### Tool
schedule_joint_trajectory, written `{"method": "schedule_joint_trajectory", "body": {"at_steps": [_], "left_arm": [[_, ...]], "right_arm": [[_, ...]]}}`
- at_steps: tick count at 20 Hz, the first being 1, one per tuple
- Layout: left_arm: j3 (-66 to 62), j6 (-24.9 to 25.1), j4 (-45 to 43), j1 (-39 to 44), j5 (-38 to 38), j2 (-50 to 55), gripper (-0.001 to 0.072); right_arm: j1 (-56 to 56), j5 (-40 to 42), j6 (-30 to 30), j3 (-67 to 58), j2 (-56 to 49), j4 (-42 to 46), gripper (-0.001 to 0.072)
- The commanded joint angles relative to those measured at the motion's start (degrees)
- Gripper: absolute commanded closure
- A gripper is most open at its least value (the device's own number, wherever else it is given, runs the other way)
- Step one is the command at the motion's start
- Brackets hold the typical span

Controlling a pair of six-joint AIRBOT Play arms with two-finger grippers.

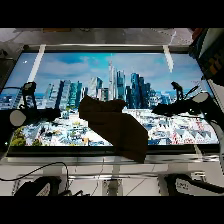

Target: Fold the clothes and pants, and hang the long-sleeved shirts on hangers.

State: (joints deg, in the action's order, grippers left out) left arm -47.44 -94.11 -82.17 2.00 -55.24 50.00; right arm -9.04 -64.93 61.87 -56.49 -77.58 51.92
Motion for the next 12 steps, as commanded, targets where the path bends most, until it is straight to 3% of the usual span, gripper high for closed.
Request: {"method": "schedule_joint_trajectory", "body": {"at_steps": [1,2,3,6,12], "left_arm": [[0.5,0.02,0.39,0.81,-0.04,-0.24,0.0568],[0.5,0.02,0.42,0.81,-0.04,-0.24,0.031],[0.5,0.02,0.42,0.81,-0.04,-0.24,0.0181],[0.5,0.02,0.39,0.81,-0.04,-0.24,0.0189],[0.52,0.02,0.42,0.81,-0.09,-0.24,0.0189]], "right_arm": [[3.93,1.51,-5.66,0.94,-5.44,-0.68,0.0218],[4.61,1.53,-5.77,0.94,-6.25,1.38,0.0218],[4.79,1.36,-5.73,0.94,-6.82,4.04,0.0218],[3.26,-1.95,-5.6,0.96,-7.1,11.74,0.0219],[-4.85,-12.31,-5.88,1.11,-7.13,12.07,0.023]]}}
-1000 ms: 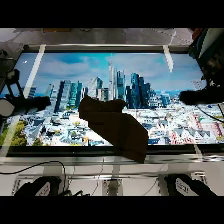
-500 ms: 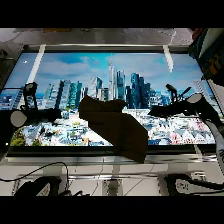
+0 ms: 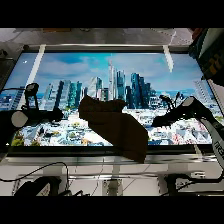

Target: Fold the clothes and pants, and hang the long-sleeved shirts on hangers.

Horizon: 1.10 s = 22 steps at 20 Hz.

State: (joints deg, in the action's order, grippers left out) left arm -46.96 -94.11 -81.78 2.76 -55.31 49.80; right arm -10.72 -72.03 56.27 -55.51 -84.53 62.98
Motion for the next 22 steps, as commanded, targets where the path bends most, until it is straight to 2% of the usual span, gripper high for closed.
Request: {"method": "schedule_joint_trajectory", "body": {"at_steps": [1,4,5,8,15,17,20,22], "left_arm": [[0.04,0.02,0.02,0.04,-0.04,-0.04,0.0189],[0.04,0.02,0.02,0.04,-0.02,-0.04,0.0189],[0.11,0.02,0.0,0.04,-0.02,-0.04,0.0189],[0.15,0.02,0.0,0.04,0.0,-0.04,0.0189],[0.17,0.02,0.0,0.04,0.04,0.0,0.0189],[0.26,0.02,0.0,0.04,0.09,0.0,0.0189],[1.25,0.02,0.0,0.04,0.35,0.02,0.0189],[2.34,0.02,0.02,0.04,0.68,0.02,0.0189]], "right_arm": [[-4.04,-6.01,-0.31,0.87,-0.15,-0.15,0.0231],[-4.57,-5.62,-2.23,6.29,-0.17,-6.78,0.0238],[-4.57,-4.15,-3.02,8.55,-0.15,-10.1,0.0276],[-4.57,-0.98,-5.4,13.66,-0.15,-17.38,0.0279],[0.37,4.68,-5.55,18.32,-0.17,-20.26,0.0288],[3.08,6.51,-6.4,18.29,-0.13,-22.18,0.0388],[5.27,7.52,-6.56,17.75,-0.11,-25.62,0.0406],[5.4,6.05,-6.49,16.28,-0.11,-27.08,0.0631]]}}
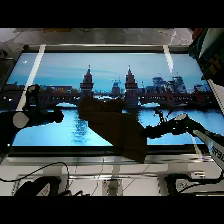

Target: Fold the clothes and pants, and hang the long-sleeved shirts on hangers.

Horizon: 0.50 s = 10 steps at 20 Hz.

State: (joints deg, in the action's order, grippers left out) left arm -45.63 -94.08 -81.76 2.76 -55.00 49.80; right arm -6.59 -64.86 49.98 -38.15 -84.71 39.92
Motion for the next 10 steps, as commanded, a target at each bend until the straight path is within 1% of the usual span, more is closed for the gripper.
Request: {"method": "schedule_joint_trajectory", "body": {"at_steps": [1,2,3,6,10], "left_arm": [[1.55,0.0,-0.02,0.04,0.37,0.02,0.0189],[1.92,0.0,-0.02,0.04,0.33,0.02,0.0189],[2.05,0.0,-0.02,0.04,0.35,0.02,0.0189],[2.05,0.0,0.0,0.04,0.81,0.02,0.0189],[2.05,0.0,1.4,0.04,1.01,0.0,0.0189]], "right_arm": [[1.27,-2.45,-0.2,-2.38,0.07,-4.5,0.0645],[1.27,-4.28,-0.2,-3.96,0.07,-4.85,0.0647],[1.27,-6.8,-0.17,-6.03,0.13,-5.42,0.0689],[1.29,-13.6,-0.09,-12.72,2.05,-9.16,0.0693],[1.31,-15.06,0.66,-21.94,9.27,-15.17,0.0693]]}}
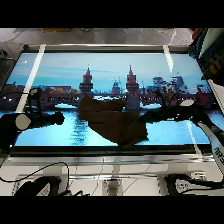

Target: Fold the clothes and pants, and hang the long-sleeved shirts on hangers.

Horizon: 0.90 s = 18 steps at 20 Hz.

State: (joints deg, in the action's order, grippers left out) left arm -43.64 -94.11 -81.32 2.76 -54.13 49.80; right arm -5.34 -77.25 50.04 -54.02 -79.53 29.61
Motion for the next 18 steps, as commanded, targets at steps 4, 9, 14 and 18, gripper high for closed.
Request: {"method": "schedule_joint_trajectory", "body": {"at_steps": [4,9,14,18], "left_arm": [[0.09,0.02,4.59,0.04,1.29,0.0,0.0189],[0.26,0.04,8.98,1.97,2.27,0.02,0.0189],[0.81,0.02,11.08,10.08,3.5,3.8,0.0189],[0.79,0.04,22.16,19.69,14.1,12.55,0.0189]], "right_arm": [[1.16,-0.09,3.3,-18.91,13.46,-4.66,0.0693],[1.16,13.35,3.34,-28.79,22.67,-3.76,0.0693],[1.16,19.96,3.48,-29.18,25.55,-3.23,0.0693],[1.16,19.71,3.52,-29.18,25.53,-0.81,0.0693]]}}
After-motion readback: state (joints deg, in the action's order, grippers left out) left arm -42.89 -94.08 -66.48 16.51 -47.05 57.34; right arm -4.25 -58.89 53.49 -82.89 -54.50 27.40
